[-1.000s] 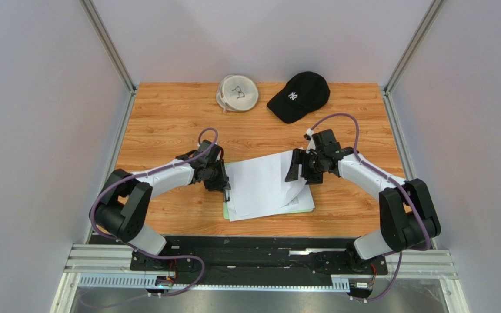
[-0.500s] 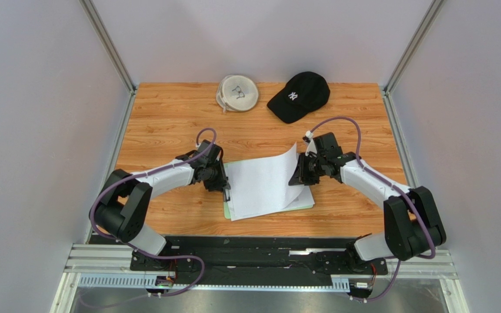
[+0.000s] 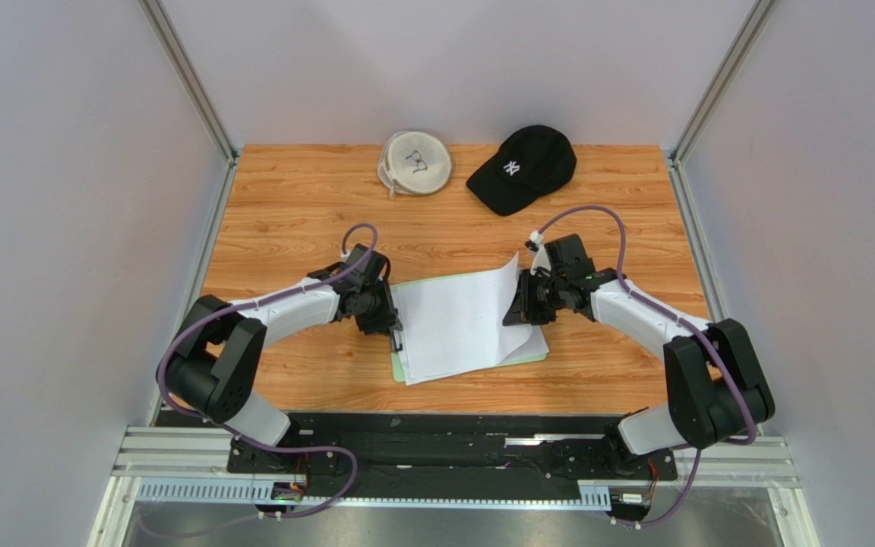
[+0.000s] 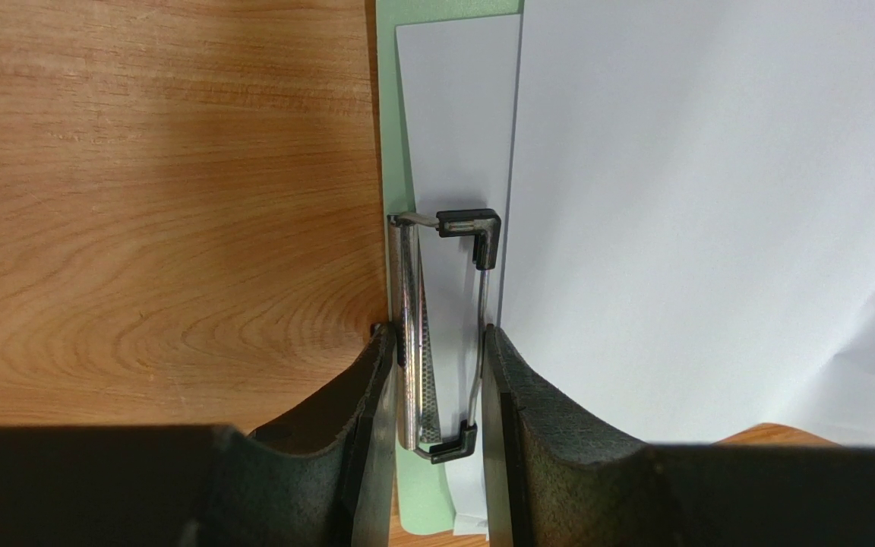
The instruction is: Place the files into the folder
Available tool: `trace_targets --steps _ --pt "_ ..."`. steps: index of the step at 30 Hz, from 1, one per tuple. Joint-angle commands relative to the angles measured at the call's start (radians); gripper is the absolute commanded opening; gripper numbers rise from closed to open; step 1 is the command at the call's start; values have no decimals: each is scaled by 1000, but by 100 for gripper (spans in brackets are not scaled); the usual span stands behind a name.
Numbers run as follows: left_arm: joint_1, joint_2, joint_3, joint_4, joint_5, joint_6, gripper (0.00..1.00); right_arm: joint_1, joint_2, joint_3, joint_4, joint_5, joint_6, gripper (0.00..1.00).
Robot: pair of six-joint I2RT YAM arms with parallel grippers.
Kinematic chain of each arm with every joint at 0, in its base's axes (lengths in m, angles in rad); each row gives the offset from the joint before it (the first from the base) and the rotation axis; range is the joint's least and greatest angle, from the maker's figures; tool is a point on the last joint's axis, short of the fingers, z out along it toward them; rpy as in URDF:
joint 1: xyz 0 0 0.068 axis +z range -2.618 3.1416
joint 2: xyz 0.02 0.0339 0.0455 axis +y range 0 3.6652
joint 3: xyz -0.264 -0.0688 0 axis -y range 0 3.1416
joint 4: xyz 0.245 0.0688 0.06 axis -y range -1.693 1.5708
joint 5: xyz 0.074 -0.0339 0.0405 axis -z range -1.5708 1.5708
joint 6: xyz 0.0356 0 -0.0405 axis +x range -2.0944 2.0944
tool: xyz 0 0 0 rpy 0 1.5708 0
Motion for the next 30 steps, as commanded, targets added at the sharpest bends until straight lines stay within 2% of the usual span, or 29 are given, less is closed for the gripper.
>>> trace_targets --steps 1,4,7,8,10,11,16,20,24,28,30 --pt "-3 31 -13 -89 -62 53 0 4 32 74 15 13 -67 8" --pt "-3 33 -11 -88 -59 51 0 4 41 97 -8 12 -73 13" --pt "-3 36 -10 -86 -55 48 0 4 33 110 -55 50 -73 29" --pt "-3 37 -8 -86 -53 46 0 3 29 116 -83 55 -73 44" --pt "-3 39 -4 -89 -52 46 0 4 3 121 -113 65 -59 58" --pt "-3 41 -2 -89 -52 46 0 4 -11 118 -139 71 -54 68" --pt "-3 36 -1 -91 -50 36 0 4 -111 120 -257 202 -51 95" --pt "-3 37 -2 -89 -49 37 0 -11 -165 145 -356 387 -62 99" --pt "-3 37 -5 -86 -45 43 0 -24 -146 174 -367 464 -76 100" --pt "-4 42 -4 -83 -39 45 0 93 -139 209 -304 377 -64 99" --pt "-4 41 -5 -83 -38 43 0 159 -134 196 -200 273 -3 97"
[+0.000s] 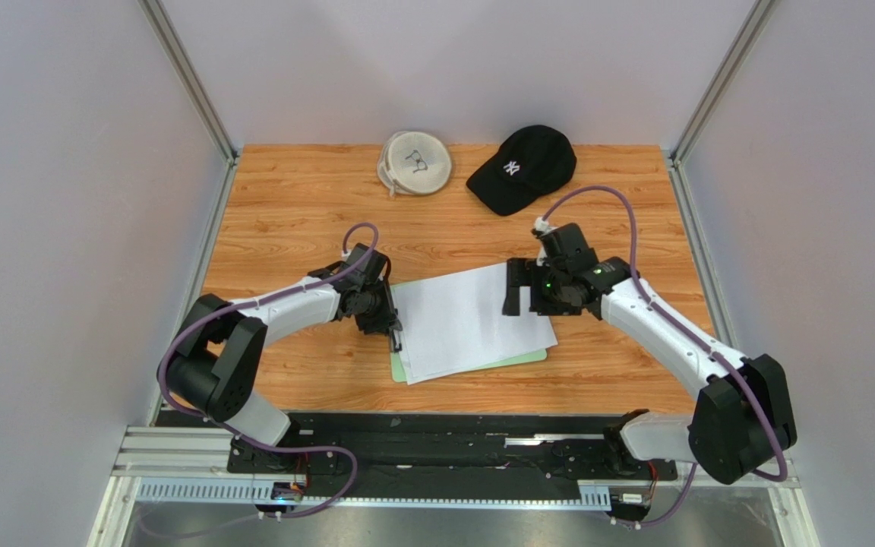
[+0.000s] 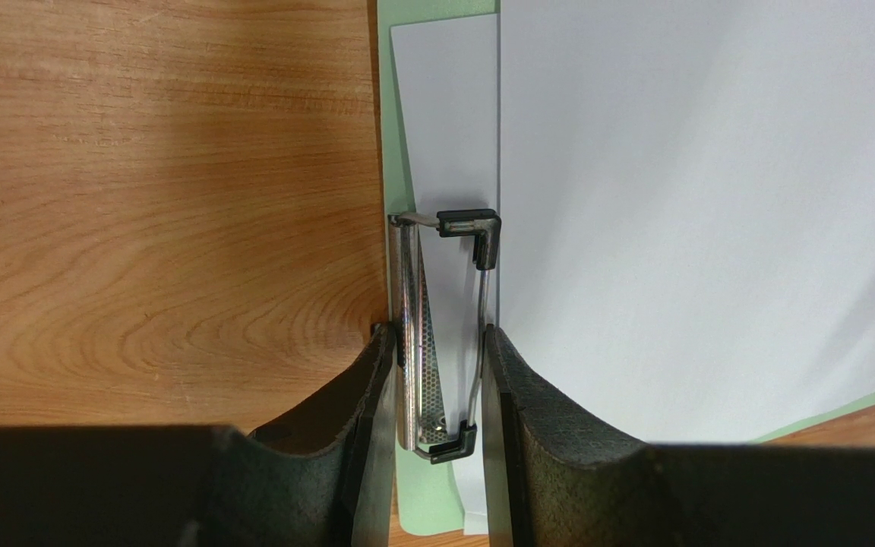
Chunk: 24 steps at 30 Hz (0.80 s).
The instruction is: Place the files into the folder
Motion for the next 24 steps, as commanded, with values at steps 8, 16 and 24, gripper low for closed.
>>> trace_targets --steps 8,16,24 --pt "-5 38 -19 -68 -44 10 0 230 249 -8 604 -242 179 55" --pt "-7 51 -16 -70 -47 -8 0 307 361 31 662 -182 168 36" --pt "-8 54 -13 -70 -45 -18 0 339 428 20 711 -147 220 31"
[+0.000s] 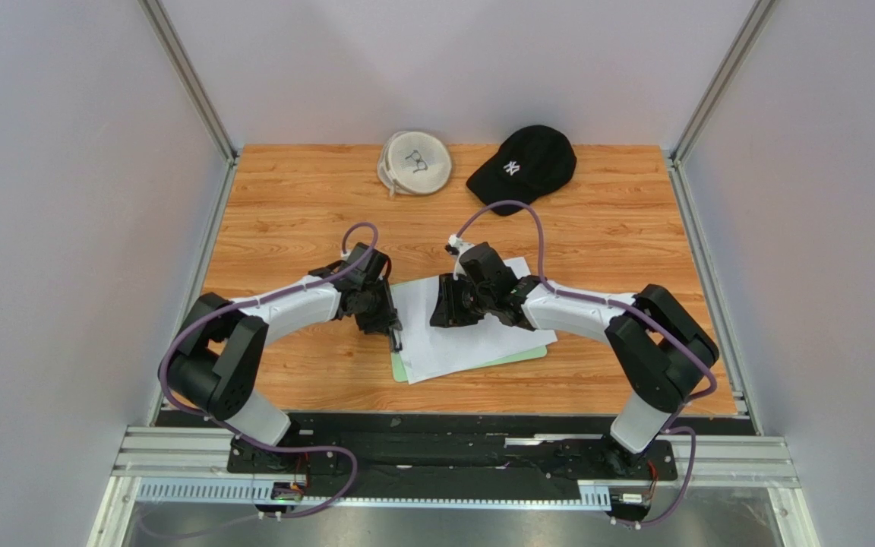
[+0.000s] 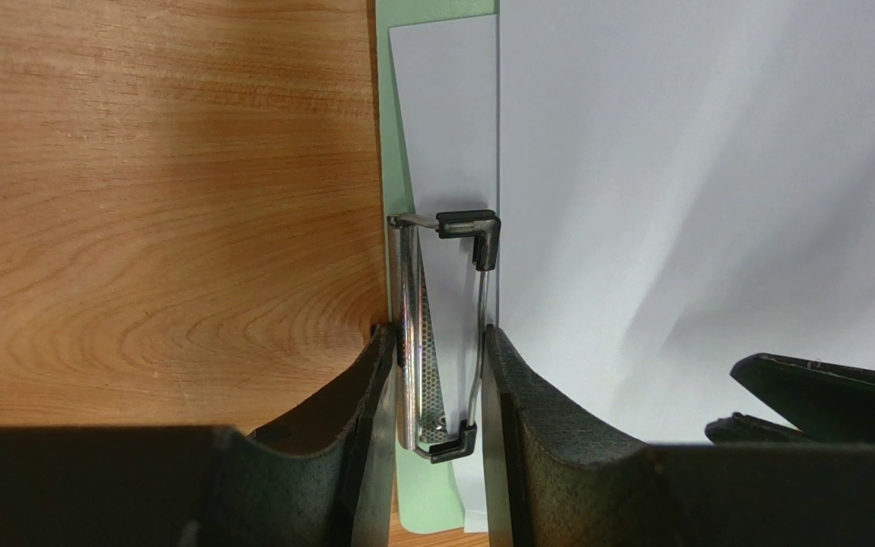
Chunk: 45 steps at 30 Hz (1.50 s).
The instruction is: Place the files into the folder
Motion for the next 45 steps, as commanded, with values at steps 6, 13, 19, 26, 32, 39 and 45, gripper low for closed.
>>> trace_targets --steps 6,13,19,26,32,39,45 --pt "-6 41 -25 -44 -24 -6 0 6 89 -4 146 65 65 27" --pt "-6 -24 -108 86 22 -29 0 6 123 -40 135 130 108 24" --pt "-6 -43 -151 129 13 -34 0 15 178 -38 176 70 142 22" --pt "-6 -51 -140 105 -10 -37 0 31 201 -23 170 51 165 19" --pt "-6 -63 -132 73 -39 -42 0 31 151 -23 94 45 181 19" --pt "-6 -78 -151 83 -63 -72 0 46 126 17 -70 41 237 19" --pt "-6 -74 -148 89 -67 -60 0 46 95 22 -72 84 186 20"
